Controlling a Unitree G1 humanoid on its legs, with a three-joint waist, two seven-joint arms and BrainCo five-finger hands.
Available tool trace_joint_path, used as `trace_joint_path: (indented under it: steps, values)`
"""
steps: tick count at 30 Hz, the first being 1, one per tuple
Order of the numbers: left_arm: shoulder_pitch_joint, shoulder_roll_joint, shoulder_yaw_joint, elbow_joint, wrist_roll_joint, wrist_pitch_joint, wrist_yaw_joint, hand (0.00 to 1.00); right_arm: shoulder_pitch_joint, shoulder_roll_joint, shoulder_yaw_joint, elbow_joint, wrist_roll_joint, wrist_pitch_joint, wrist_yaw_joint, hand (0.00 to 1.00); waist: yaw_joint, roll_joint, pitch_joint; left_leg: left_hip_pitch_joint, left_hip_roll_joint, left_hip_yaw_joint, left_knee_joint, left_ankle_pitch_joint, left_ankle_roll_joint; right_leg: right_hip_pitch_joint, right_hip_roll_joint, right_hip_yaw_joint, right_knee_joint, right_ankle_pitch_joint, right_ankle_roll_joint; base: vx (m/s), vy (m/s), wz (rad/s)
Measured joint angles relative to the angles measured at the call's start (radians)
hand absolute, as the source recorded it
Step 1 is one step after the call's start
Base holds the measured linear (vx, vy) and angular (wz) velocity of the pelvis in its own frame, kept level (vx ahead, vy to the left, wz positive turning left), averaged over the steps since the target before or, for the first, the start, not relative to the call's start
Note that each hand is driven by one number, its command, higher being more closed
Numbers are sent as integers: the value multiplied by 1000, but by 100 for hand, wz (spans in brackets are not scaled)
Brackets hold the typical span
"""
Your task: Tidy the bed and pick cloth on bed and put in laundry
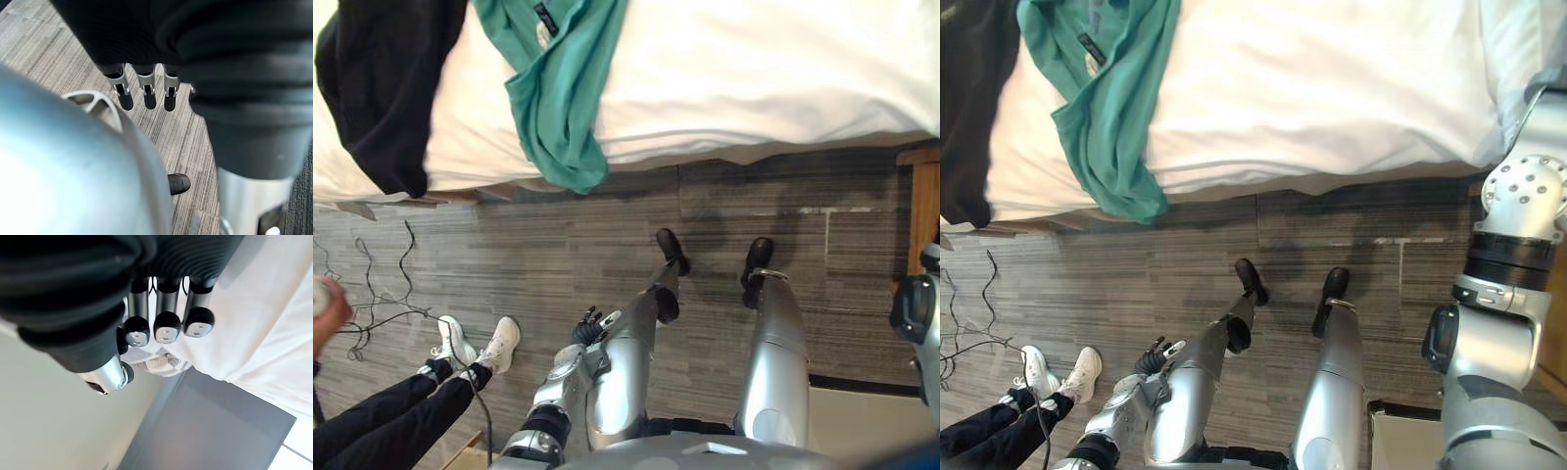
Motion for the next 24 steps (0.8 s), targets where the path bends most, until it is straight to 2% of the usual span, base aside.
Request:
trace_joint_path:
  steps: [3, 6, 14, 19, 24]
  values:
    - [1, -3, 0, 0, -1, -24, -2, 0, 16, -3, -28, 4, 41, -7, 55, 100, 2, 0, 0, -14, -1, 14, 7, -4, -1, -22, -2, 13, 4, 0, 0, -3, -8, -3]
    - [1, -7, 0, 1, -1, -43, -3, 0, 19, -7, -47, 30, 45, 5, 95, 100, 1, 0, 0, -15, -9, 23, 4, -5, -2, -32, -10, 21, 10, -1, 1, 0, 0, 0]
    - [1, -20, 6, 21, -24, -87, -33, 0, 39, -7, -68, 109, 52, 31, 168, 100, -5, -6, 1, 29, -28, 36, -16, -10, 2, 6, -22, 31, -6, 5, 12, -4, 9, -3]
    - [1, -33, 50, 22, -30, -87, -45, 0, 171, 77, -136, 117, 52, 40, 178, 100, -21, -44, -2, 93, -25, 32, -26, -18, 0, 98, -21, 4, -43, 10, 20, 40, -5, -2]
    - [1, -29, 89, 22, -26, -62, -12, 0, 351, 210, -214, 126, 91, 33, 167, 100, -25, -84, -2, 164, 4, 26, 47, -83, 4, 233, -11, -25, -94, 19, 35, 80, 19, -10]
